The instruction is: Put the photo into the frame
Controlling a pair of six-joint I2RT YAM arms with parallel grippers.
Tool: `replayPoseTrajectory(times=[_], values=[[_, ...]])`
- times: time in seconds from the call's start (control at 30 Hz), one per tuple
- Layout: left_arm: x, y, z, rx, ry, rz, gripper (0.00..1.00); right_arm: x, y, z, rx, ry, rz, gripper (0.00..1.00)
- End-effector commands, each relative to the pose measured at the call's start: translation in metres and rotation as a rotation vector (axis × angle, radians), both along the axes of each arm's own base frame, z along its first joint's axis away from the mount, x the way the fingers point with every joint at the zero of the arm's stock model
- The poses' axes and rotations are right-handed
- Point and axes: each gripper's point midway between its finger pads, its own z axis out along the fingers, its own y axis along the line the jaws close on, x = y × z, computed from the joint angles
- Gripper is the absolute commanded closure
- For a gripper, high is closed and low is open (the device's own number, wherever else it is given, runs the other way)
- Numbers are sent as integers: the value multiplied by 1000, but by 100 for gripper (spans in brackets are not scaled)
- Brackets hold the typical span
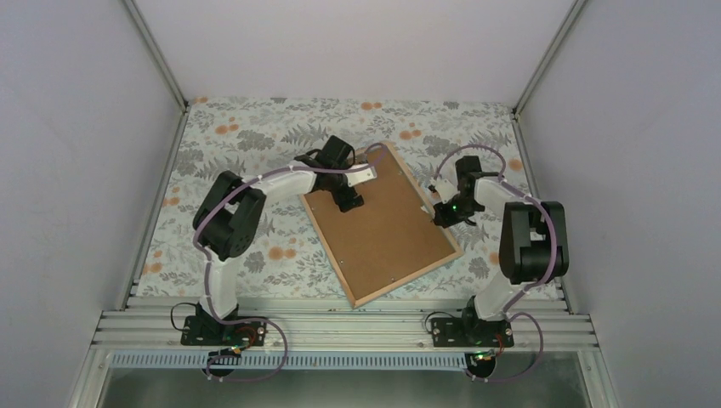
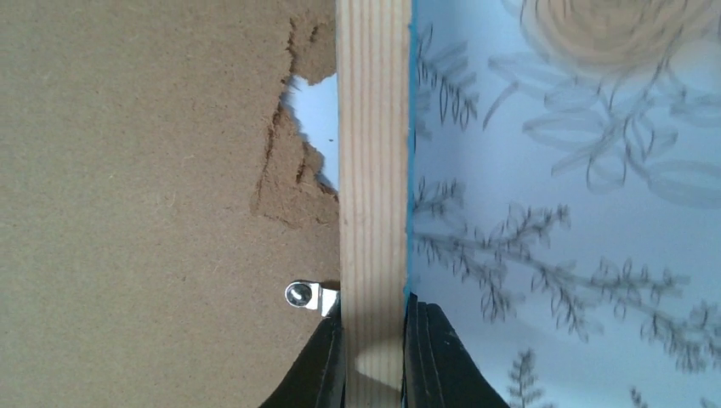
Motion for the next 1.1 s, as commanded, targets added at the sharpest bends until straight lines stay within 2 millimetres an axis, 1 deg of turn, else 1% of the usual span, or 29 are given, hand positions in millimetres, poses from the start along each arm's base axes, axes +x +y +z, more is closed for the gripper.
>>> replayPoseTrajectory(times=[0.0,0.1,0.2,0.3,0.37,0.47,0.5,0.53,0.57,0.6,0.67,0.7,0.77,0.9,1.0,1.07], values=[[16,19,44,-17,-94,51,0,22,25,-1,140,5,-56,96],[17,29,54,-16,-108,67,0,34,30,-3,180,-1,-105,96],[10,34,59,-21,-102,69,0,45,34,-6,210,0,-170,96],[0,36,62,-30,-82,57,0,51,39,-7,207,-20,-179,96],[-11,35,62,-46,-58,36,0,50,47,-1,254,-28,-163,96],[-33,29,59,-53,-22,-6,0,48,60,23,346,-52,-112,95],[-43,25,57,-52,-12,-27,1,50,60,34,368,-73,-101,87],[-55,20,55,-49,-6,-51,1,51,60,46,390,-98,-91,74],[-68,15,53,-44,-5,-82,2,52,57,57,408,-121,-87,64],[-80,10,51,-40,-9,-109,2,54,54,75,420,-165,-82,58],[-103,-1,45,-30,-9,-159,4,56,47,97,429,-223,-75,45],[-112,-5,42,-29,-3,-176,5,55,45,103,426,-239,-67,42],[-127,-15,37,-32,13,-204,8,56,36,112,408,-273,-66,38],[-151,-34,27,-54,71,-249,15,58,17,123,424,-304,-102,34],[-165,-47,15,-29,78,-284,17,61,4,132,481,-311,-145,32],[-172,-54,8,-14,87,-300,20,60,-2,134,525,-303,-173,30]])
